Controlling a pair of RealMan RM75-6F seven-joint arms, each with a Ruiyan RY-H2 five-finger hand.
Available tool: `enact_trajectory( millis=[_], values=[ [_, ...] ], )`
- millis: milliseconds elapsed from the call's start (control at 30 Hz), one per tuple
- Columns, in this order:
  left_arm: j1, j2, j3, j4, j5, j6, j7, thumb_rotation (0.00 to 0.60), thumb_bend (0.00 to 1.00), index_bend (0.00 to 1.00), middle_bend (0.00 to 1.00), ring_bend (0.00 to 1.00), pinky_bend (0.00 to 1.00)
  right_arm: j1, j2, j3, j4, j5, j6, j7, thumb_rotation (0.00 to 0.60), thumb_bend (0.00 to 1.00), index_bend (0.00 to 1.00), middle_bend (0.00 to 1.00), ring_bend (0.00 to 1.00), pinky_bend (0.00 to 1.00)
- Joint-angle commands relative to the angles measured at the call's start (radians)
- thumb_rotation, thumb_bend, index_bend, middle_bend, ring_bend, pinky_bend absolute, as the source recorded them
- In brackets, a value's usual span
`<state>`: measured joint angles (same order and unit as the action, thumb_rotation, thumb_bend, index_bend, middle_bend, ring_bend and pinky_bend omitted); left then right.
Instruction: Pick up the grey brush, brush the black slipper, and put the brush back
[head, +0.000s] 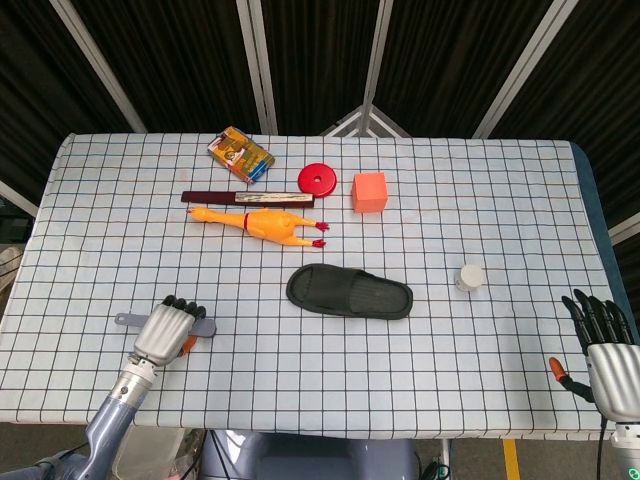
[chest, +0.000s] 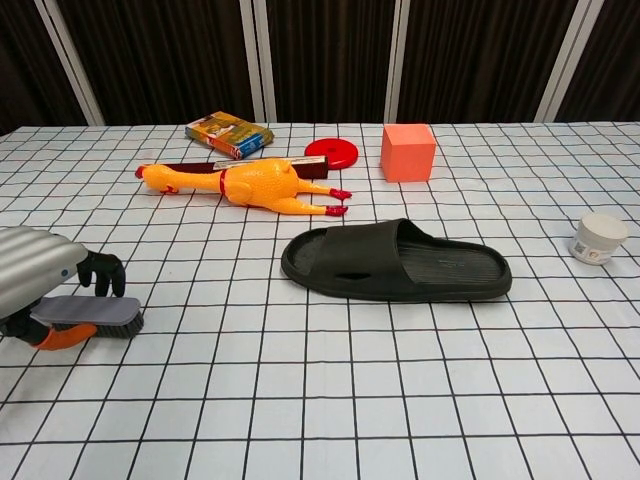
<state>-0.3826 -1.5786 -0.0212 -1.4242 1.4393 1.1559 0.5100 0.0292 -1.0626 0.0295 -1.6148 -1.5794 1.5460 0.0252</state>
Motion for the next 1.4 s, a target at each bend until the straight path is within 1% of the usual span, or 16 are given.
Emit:
enact_trajectory(
  millis=[33,200,433,600,800,900,933,1000,1067,1167,1267,1400],
  values=[
    [-0.001,0.001,0.001,0.001,-0.004,-0.003,-0.002,0.600,0.47,0.42,0.48,0.38,0.33,0.001,0.000,0.001,-0.001,0.001,-0.001,0.000,0.600,0.35,0.00,0.00,0.00,0.00],
    [-0.003,0.003,-0.002,0.004,-0.007,0.001,-0.022,0.600,0.52,0.44,0.51,0.41,0.36,0.001,0.000,0.001,-0.003,0.002,-0.003,-0.002,0.600,0.35,0.00,0.00,0.00,0.00],
    [-0.001,-0.001,-0.003,0.019,0.017,0.035,-0.053,0.600,0.56,0.52,0.60,0.50,0.47,0.001,0.001,-0.002,-0.004,-0.003,-0.004,-0.004,0.600,0.35,0.00,0.00,0.00,0.00],
    [0.004,-0.004,-0.015,0.031,0.024,0.068,-0.056,0.600,0.56,0.54,0.61,0.51,0.48,0.001,-0.002,-0.003,-0.005,-0.017,0.004,-0.005,0.600,0.35,0.00,0.00,0.00,0.00],
    [-0.011,0.018,-0.040,0.004,0.029,0.084,-0.042,0.600,0.56,0.54,0.61,0.52,0.49,0.014,-0.031,-0.018,0.014,-0.084,0.013,-0.019,0.600,0.36,0.00,0.00,0.00,0.00],
    [-0.035,0.035,-0.066,-0.032,0.027,0.075,-0.015,0.600,0.56,0.54,0.61,0.52,0.49,0.035,-0.060,-0.033,0.021,-0.143,-0.001,-0.053,0.600,0.37,0.00,0.02,0.00,0.07],
    [-0.043,0.039,-0.075,-0.044,0.026,0.072,-0.007,0.600,0.56,0.54,0.61,0.52,0.49,0.045,-0.071,-0.037,0.022,-0.160,-0.011,-0.071,0.600,0.37,0.00,0.04,0.01,0.11],
    [-0.064,0.046,-0.101,-0.074,0.015,0.062,0.025,0.600,0.56,0.54,0.61,0.52,0.49,0.070,-0.105,-0.028,0.021,-0.179,-0.033,-0.111,0.600,0.38,0.03,0.09,0.04,0.16],
    [-0.088,0.048,-0.128,-0.106,-0.006,0.046,0.077,0.600,0.56,0.54,0.61,0.52,0.49,0.107,-0.147,-0.012,0.019,-0.182,-0.081,-0.159,0.600,0.42,0.09,0.14,0.08,0.20],
    [-0.130,0.045,-0.167,-0.148,-0.042,0.009,0.143,0.600,0.56,0.54,0.61,0.52,0.49,0.163,-0.200,0.003,0.022,-0.192,-0.157,-0.236,0.600,0.50,0.15,0.18,0.12,0.24],
    [-0.178,0.030,-0.213,-0.164,-0.099,-0.034,0.197,0.600,0.56,0.53,0.61,0.52,0.49,0.215,-0.256,0.010,0.026,-0.213,-0.222,-0.298,0.600,0.58,0.16,0.21,0.15,0.27],
    [-0.239,0.000,-0.260,-0.155,-0.169,-0.087,0.236,0.600,0.54,0.53,0.61,0.52,0.49,0.281,-0.314,0.021,0.032,-0.208,-0.317,-0.326,0.600,0.68,0.16,0.22,0.17,0.29]
  ],
)
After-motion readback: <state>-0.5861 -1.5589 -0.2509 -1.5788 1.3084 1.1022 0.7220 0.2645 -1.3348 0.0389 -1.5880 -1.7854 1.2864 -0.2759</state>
